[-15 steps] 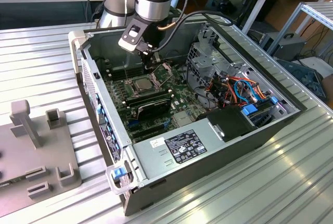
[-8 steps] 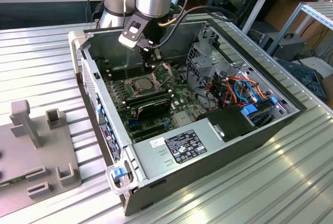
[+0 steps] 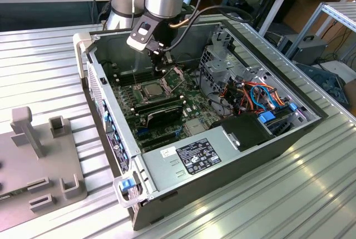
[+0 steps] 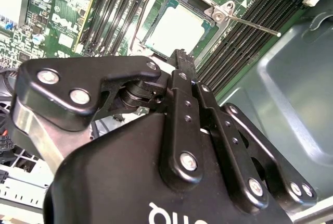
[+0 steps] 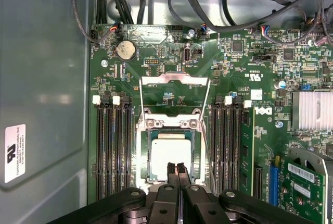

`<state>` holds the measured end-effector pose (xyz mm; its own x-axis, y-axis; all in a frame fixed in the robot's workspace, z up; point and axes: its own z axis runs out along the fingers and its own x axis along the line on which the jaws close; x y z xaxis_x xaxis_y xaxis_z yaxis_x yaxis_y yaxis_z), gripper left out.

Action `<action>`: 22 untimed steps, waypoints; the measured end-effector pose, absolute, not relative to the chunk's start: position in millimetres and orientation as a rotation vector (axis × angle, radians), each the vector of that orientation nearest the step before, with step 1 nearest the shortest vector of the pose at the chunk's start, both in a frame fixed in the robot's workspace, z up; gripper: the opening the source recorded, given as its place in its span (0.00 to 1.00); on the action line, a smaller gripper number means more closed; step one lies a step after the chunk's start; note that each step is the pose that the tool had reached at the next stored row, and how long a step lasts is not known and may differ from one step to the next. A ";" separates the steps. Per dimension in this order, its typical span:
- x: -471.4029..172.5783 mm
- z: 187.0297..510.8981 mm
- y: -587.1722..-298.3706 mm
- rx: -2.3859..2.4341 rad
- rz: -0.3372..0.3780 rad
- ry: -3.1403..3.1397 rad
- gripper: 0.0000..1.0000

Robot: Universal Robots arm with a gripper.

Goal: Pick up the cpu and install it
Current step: 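Close the cpu cover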

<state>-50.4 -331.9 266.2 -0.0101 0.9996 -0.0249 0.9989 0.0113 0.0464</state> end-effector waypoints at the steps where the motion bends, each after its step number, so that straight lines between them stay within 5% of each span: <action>1: -50.4 267.2 -331.8 2.174 0.024 2.197 0.11; 22: -50.1 281.1 -331.8 2.174 0.024 2.197 0.11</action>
